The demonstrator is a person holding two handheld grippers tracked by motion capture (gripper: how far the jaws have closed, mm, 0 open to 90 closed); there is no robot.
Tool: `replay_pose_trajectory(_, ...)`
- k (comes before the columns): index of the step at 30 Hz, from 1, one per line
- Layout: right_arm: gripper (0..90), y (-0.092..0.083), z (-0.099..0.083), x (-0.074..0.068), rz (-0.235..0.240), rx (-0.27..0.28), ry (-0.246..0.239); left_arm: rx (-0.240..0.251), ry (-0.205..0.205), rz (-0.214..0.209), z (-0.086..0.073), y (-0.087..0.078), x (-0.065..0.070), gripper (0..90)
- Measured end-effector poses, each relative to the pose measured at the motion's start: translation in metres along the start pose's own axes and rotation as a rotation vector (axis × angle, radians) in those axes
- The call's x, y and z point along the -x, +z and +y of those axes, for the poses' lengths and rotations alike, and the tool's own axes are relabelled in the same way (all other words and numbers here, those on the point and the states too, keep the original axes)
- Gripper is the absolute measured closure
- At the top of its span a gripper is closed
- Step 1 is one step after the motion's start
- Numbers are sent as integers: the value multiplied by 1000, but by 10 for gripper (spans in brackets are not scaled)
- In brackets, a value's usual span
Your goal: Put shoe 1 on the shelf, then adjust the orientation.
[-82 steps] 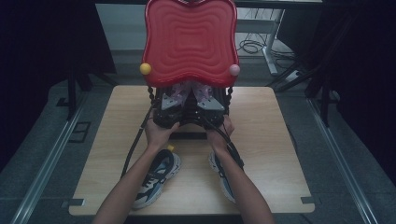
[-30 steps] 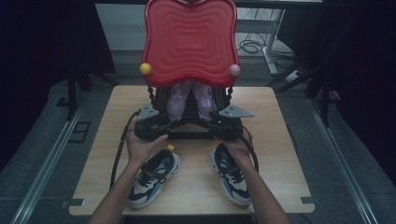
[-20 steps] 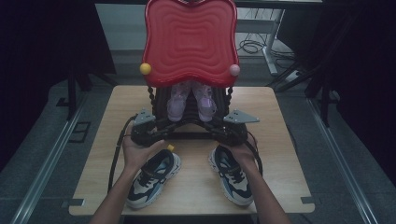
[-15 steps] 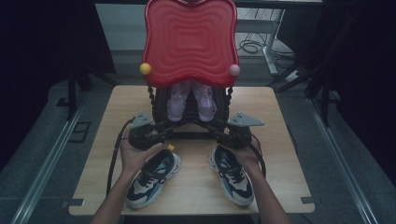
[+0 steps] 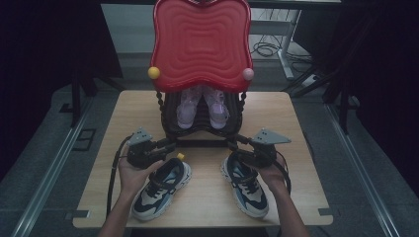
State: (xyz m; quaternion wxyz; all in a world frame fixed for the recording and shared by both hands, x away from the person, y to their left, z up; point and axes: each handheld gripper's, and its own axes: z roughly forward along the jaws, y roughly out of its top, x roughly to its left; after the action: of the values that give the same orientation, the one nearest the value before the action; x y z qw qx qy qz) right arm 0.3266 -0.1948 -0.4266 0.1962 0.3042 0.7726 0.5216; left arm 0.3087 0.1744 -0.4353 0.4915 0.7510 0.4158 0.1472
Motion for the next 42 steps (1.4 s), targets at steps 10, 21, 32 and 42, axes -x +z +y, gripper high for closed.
replay_pose_trajectory(10,576,-19,-11,4,10,-5,3,-16,-20,-13,-16,-18,-3,650)
replay_pose_trajectory(21,555,-42,-26,11,19,-42,11,-49,-12,-11,-25,-35,-2,631)
replay_pose_trajectory(32,540,-49,-35,19,-10,-41,27,-49,-28,1,-28,-46,-4,600)
replay_pose_trajectory(42,535,-56,-37,23,-7,-32,31,-63,-32,-8,-35,-59,3,631)
